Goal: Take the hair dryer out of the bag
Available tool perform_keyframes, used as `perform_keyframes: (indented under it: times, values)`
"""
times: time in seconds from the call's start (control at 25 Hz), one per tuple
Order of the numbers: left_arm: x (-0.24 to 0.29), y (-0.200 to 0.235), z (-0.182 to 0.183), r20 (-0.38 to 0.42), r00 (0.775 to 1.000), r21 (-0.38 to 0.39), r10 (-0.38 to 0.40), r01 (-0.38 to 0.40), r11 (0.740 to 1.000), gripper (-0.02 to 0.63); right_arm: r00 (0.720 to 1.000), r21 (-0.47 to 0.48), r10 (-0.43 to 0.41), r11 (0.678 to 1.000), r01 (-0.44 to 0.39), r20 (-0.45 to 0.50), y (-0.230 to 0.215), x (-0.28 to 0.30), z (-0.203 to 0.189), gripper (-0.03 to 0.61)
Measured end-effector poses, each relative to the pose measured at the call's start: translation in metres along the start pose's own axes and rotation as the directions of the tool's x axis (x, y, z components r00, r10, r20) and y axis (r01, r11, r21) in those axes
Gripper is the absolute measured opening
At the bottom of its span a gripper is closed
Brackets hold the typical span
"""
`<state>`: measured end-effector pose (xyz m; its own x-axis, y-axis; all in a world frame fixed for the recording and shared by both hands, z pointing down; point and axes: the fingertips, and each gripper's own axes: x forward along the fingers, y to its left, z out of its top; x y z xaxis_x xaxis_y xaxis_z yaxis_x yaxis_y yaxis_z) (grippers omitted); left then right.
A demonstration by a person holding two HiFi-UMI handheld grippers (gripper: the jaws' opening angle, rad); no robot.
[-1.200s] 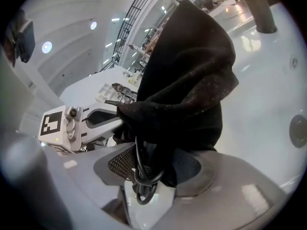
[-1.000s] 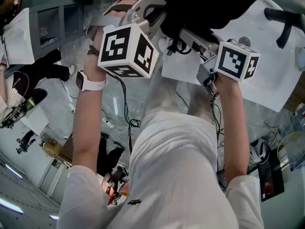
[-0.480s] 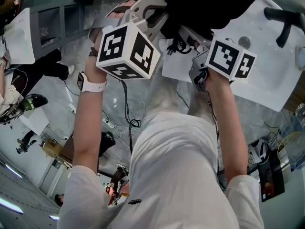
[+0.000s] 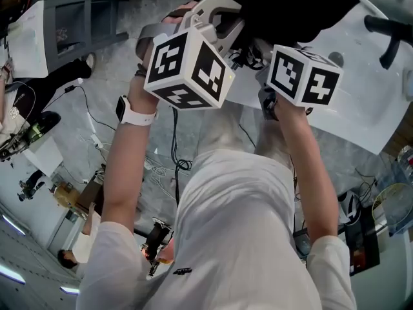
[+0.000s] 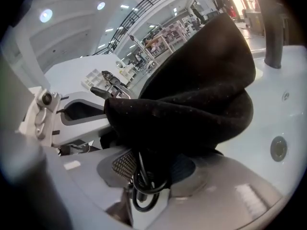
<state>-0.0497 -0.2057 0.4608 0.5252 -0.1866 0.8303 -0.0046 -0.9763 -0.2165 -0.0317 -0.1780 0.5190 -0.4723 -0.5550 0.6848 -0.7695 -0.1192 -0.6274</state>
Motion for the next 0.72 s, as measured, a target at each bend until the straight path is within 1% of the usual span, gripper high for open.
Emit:
perform_keyframes:
  times: [0.2, 0.36, 0.48, 0.6, 0.72]
  values:
    - [-0.005, -0.002, 0.003, -0.012, 0.999, 0.015, 0.043, -0.043, 0.999, 0.023, 0.992, 0.065, 0.130, 0.989, -0.130, 0.006, 0.001, -0.025, 0.001, 0.176]
    - [-0.004, -0.011, 0.009, -0.010, 0.999, 0.051, 0.043, -0.043, 0.998, 0.025, 0.973, 0.103, 0.231, 0.968, -0.229, -0.013, 0.002, -0.052, -0.004, 0.175]
    - [0.000, -0.016, 0.009, -0.002, 0.999, 0.070, 0.046, -0.046, 0.996, 0.025, 0.953, 0.118, 0.301, 0.948, -0.295, -0.034, 0.006, -0.060, -0.006, 0.175]
    - [0.000, -0.015, 0.011, 0.005, 0.997, 0.126, 0.083, -0.083, 0.989, 0.028, 0.927, 0.194, 0.374, 0.911, -0.364, -0.017, 0.009, -0.063, -0.005, 0.173]
    - [-0.005, -0.015, 0.018, 0.024, 0.993, 0.165, 0.116, -0.119, 0.979, 0.028, 0.894, 0.302, 0.446, 0.847, -0.438, 0.045, 0.009, -0.070, 0.000, 0.173]
